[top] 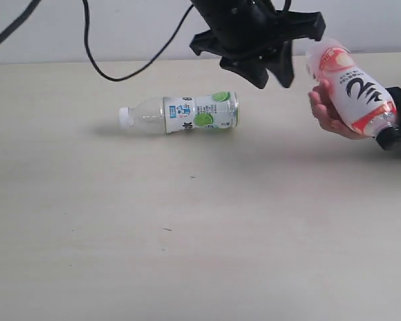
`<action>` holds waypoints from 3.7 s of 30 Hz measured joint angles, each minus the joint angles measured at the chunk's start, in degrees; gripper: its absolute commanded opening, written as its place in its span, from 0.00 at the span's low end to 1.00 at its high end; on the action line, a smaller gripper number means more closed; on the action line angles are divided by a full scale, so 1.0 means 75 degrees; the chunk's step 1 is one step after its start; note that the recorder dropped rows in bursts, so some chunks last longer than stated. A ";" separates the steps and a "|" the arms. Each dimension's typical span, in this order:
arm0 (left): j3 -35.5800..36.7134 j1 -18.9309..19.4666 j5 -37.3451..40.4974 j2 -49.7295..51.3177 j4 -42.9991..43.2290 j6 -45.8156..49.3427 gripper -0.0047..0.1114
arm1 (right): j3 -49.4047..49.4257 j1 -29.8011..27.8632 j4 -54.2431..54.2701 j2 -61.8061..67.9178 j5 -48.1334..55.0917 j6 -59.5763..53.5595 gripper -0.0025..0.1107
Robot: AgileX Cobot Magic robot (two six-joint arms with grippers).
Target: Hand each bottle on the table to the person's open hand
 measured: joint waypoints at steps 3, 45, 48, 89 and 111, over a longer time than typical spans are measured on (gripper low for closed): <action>0.0328 0.0000 0.0303 -0.0385 0.0664 -0.0112 0.04 | 0.0000 0.0000 0.0000 0.0000 0.0000 0.0000 0.02; 0.7504 0.1592 -0.1376 -0.6377 0.3625 0.0061 0.04 | 0.0000 0.0000 0.0000 0.0000 0.0000 0.0000 0.02; 0.7504 0.1592 -0.1413 -0.6377 0.3625 0.0061 0.04 | 0.0000 0.0000 0.0000 0.0000 0.0000 0.0000 0.02; 0.7965 0.1592 -0.2711 -0.6391 0.2973 0.0390 0.04 | 0.0000 0.0000 0.0000 0.0000 0.0000 0.0000 0.02; 1.0861 0.1592 -0.6022 -0.7265 0.2836 0.0091 0.04 | 0.0000 0.0000 0.0000 0.0000 0.0000 0.0000 0.02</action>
